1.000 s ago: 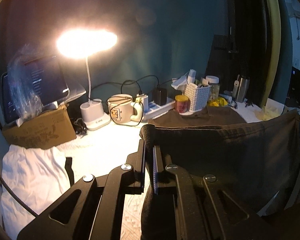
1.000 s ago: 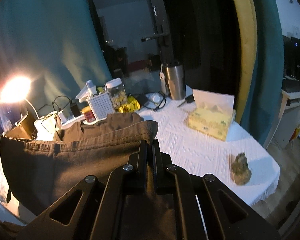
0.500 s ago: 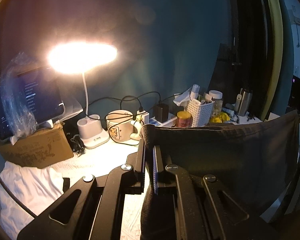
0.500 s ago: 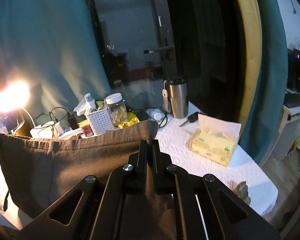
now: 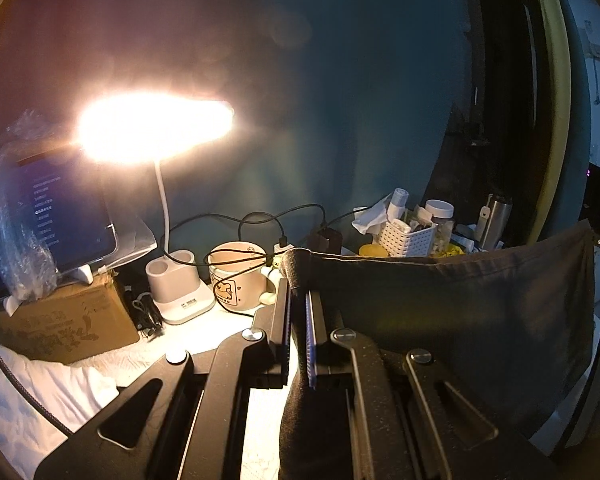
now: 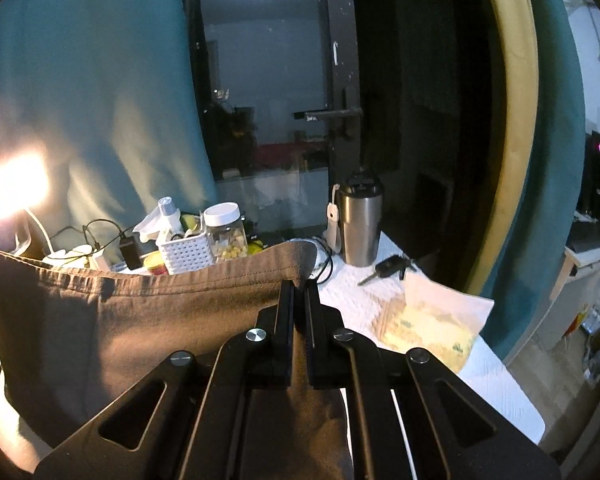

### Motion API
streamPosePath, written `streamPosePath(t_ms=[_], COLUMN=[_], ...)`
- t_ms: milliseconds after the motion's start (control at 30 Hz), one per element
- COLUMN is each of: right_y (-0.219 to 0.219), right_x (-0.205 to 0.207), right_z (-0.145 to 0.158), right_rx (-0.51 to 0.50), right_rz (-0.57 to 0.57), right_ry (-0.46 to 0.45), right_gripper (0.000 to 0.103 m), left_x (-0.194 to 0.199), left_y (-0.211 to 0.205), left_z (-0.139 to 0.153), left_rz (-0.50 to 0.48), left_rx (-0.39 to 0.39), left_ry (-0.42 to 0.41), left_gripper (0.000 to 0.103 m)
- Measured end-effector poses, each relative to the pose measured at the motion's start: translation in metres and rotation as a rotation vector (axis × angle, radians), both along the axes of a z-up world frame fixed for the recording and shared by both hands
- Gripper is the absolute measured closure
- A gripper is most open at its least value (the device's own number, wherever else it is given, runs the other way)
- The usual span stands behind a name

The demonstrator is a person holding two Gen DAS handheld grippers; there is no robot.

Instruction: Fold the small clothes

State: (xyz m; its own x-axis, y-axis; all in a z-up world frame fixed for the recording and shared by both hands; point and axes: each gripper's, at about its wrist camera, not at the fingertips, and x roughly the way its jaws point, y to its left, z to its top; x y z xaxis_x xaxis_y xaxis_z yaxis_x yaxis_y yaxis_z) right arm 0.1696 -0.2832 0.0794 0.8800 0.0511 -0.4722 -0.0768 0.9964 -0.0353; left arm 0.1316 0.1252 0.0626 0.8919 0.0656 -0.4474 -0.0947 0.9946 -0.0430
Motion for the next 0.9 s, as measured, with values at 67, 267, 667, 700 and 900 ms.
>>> streamPosePath(t_ms=[67,267,667,700,900], right_y=[0.003,0.010,0.029,0.030,0.033], right_x=[0.008,0.039,0.121,0.128,0.171], right_z=[0.001,-0.005,-0.040,-0.045,-0.072], right_rx=[-0.016,-0.013,-0.041,-0.040,-0.033], right_rz=[-0.004,0.015,0.063,0.067,0.083], right_ry=[-0.012,-0.010,0.056,0.064,0.112], right_gripper=[0.097,0.097,0.097,0.097,0.097], left_x=[0.005,0.024,0.083,0.089,0.118], left_y=[0.000,-0.004,0.005,0.006,0.009], left_z=[0.000,-0.001,-0.025,-0.029,-0.048], left_rz=[0.005,0.001,0.050,0.057,0.085], left_rx=[0.016,0.064,0.142,0.146,0.160], left_ry=[0.002,0.005,0.042,0.054,0.109], left_gripper=[0.098,0.098,0.098,0.098,0.098])
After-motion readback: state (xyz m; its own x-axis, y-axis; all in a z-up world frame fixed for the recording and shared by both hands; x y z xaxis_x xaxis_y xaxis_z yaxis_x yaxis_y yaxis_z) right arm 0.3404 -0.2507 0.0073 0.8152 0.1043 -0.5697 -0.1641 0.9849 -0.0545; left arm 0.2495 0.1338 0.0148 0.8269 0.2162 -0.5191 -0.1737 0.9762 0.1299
